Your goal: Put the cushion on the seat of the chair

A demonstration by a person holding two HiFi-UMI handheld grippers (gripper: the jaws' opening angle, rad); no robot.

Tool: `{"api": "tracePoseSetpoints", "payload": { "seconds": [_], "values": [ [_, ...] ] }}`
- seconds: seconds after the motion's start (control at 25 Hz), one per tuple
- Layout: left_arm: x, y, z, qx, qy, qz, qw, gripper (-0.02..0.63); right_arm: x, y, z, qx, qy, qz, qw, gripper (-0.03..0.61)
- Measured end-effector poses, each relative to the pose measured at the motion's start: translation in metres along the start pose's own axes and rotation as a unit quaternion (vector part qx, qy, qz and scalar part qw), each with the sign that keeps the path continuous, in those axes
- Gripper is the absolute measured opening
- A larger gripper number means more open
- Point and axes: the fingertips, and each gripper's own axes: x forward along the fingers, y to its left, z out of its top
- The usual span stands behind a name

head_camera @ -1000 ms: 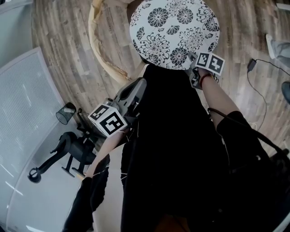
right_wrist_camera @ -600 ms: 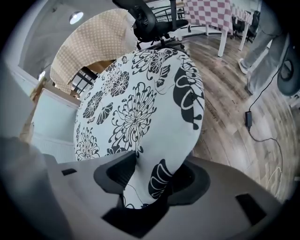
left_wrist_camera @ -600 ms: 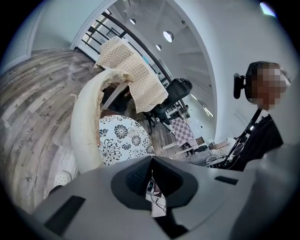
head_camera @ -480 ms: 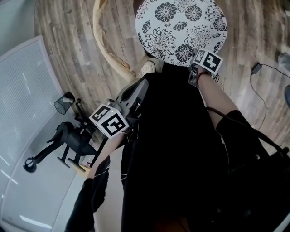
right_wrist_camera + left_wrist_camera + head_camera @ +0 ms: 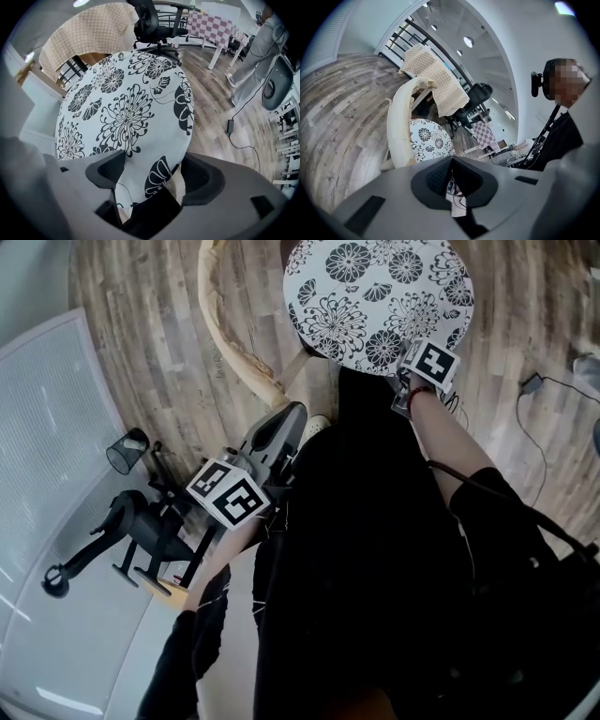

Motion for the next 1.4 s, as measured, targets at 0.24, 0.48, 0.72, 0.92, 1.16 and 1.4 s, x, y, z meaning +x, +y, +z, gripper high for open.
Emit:
{"api": "tracePoseSetpoints", "payload": {
  "seconds": [0.24, 0.48, 0.72, 0.92, 1.16, 1.4],
  "values": [
    [-0.011, 0.007, 0.001, -0.004, -0.020, -0.002, 0.9998, 0.014, -0.006, 0.005, -0.001, -0.053, -0.010, -0.022, 0.998, 0.402],
    [-0.035, 0.017, -0.014, -0.004, -0.034, -0.010, 0.9993, 0.014, -0.008, 0.009, 0.003, -0.105, -0.051, -0.033, 0.993, 0.407],
    [-0.082, 0.030, -0.024, -0.007, -0.078, -0.004, 0.9969, 0.014, -0.042, 0.010, 0.020, -0.084, -0.129, -0.017, 0.988, 0.405],
    [-0.126, 0.025, -0.018, 0.016, -0.103, -0.014, 0.9945, 0.014, -0.099, 0.016, 0.020, -0.034, -0.179, -0.002, 0.983, 0.403],
    [-0.165, 0.014, 0.003, 0.052, -0.133, -0.035, 0.9891, 0.014, -0.183, 0.039, 0.010, -0.044, -0.244, 0.050, 0.967, 0.092],
    [-0.187, -0.014, 0.009, 0.080, -0.156, -0.086, 0.9807, 0.014, -0.278, 0.062, -0.010, -0.049, -0.297, 0.152, 0.942, 0.017]
  ]
}}
